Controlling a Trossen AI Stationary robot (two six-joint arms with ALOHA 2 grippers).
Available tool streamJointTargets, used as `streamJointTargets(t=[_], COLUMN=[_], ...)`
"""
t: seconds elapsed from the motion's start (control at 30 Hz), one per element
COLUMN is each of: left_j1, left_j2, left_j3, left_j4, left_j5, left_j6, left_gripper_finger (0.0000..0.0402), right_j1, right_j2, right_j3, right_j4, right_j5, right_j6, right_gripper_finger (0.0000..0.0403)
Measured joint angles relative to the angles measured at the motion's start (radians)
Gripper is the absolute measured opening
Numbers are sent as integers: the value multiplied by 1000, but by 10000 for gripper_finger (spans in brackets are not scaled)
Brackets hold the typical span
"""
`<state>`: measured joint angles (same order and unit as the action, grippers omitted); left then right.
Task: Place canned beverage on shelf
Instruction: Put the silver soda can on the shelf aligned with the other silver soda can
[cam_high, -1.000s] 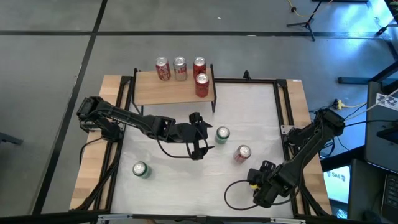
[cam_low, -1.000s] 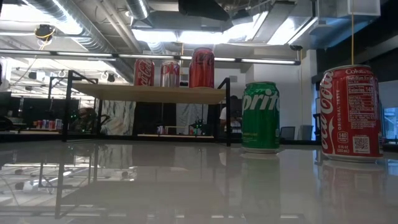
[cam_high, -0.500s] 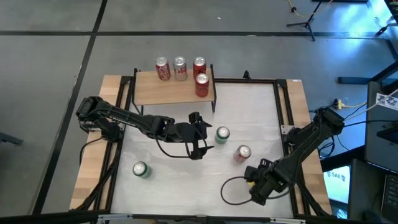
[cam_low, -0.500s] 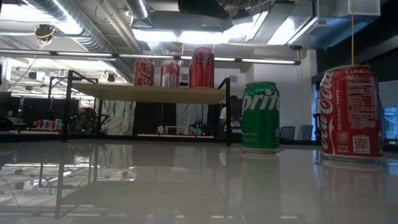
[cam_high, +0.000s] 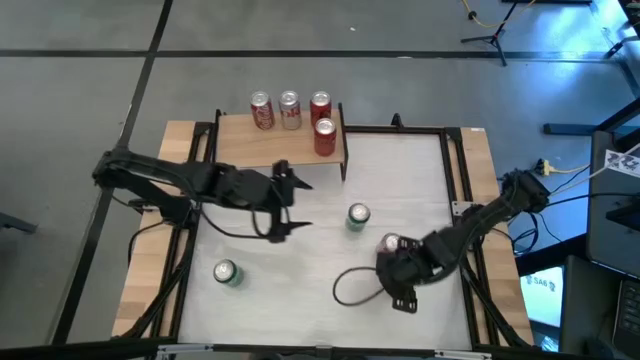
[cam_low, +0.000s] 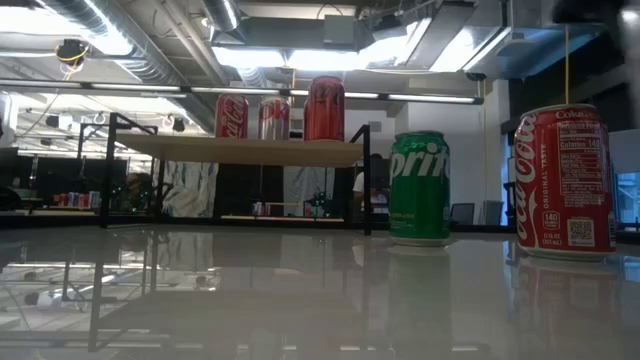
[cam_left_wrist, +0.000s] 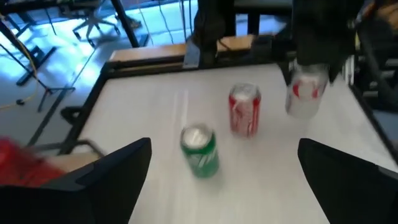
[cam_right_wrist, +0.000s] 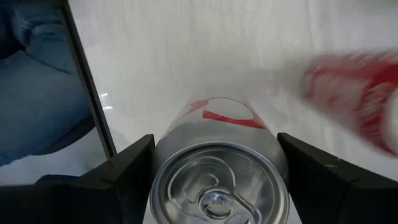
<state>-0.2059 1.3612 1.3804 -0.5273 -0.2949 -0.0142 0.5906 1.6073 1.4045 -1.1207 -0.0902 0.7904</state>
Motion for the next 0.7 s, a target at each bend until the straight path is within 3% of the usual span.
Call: streamJointTargets(t=[0.33,0.5,0.7], left_j1=[50,85,129], left_j2=[-187,-328,-489], left_j3=[-52,-252,-510], left_j4=[-128,-38,170], left_j5=[18,103,111], left_j6=[27,3,-10], left_gripper_finger=[395,395,395], right_j1=[-225,-329,-462], right_j2=[-2,-2,-1], right_j3=[191,248,253], right_j4=[10,104,196], right_j5=[-4,-13,-80], right_j6=[-291,-457,-642], right_gripper_finger=[289,290,289])
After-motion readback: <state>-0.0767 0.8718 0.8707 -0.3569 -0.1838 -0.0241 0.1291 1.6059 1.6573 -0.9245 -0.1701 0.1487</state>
